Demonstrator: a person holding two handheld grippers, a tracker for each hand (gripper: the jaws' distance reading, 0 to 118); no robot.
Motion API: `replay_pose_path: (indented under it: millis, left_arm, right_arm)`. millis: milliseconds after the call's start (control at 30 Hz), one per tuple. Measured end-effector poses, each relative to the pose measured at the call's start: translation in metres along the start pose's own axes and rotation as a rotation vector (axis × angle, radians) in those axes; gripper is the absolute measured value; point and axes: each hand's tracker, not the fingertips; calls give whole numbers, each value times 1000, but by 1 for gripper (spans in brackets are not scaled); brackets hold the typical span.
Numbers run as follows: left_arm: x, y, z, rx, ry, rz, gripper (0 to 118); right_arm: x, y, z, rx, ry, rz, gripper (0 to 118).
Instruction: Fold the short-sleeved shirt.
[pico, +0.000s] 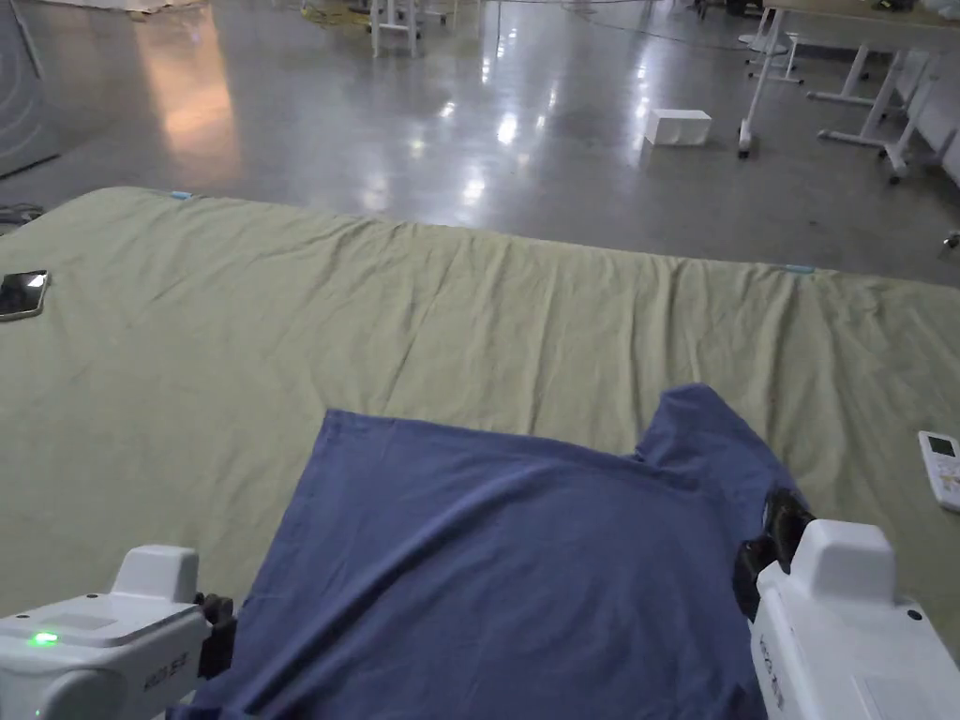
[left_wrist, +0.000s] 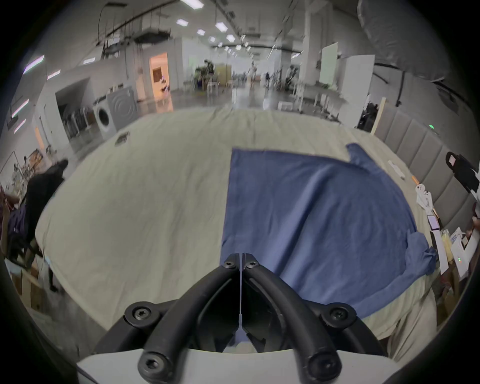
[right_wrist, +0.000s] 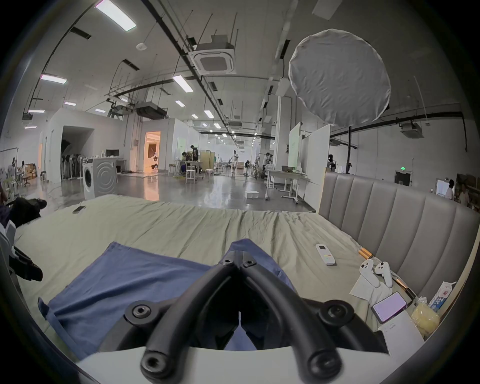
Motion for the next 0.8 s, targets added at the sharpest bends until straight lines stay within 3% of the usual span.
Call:
replay_pose_path:
  millis: [67,133,200,467,633,767,800]
  left_arm:
    - [-11,-7,-10,-65,1,29,21]
    - [-17,-15,-16,-130,13,33,59]
    - [-21,-19,-22,-165,27,34,79]
    - [-24,-45,-54,-343,66,53,79]
    - [-14,-44,-49,-298,94,58,74]
    - [7,-46,-47,-295,99,-27,46]
    - [11,-46,-47,-292,97,-49,33]
  right_arm:
    - [-2,-5,-1,-12,14,16,0]
    - [-4,-8,-1,-23,22,24,0]
    - [-3,-10,-2,-31,27,33,0]
    - [-5,-24,-3,-84,34,31,0]
    - [-3,-32,-1,-106,36,36,0]
    - [-2,-34,0,-124,37,19,0]
    - [-2,-35,1,-126,37,18,0]
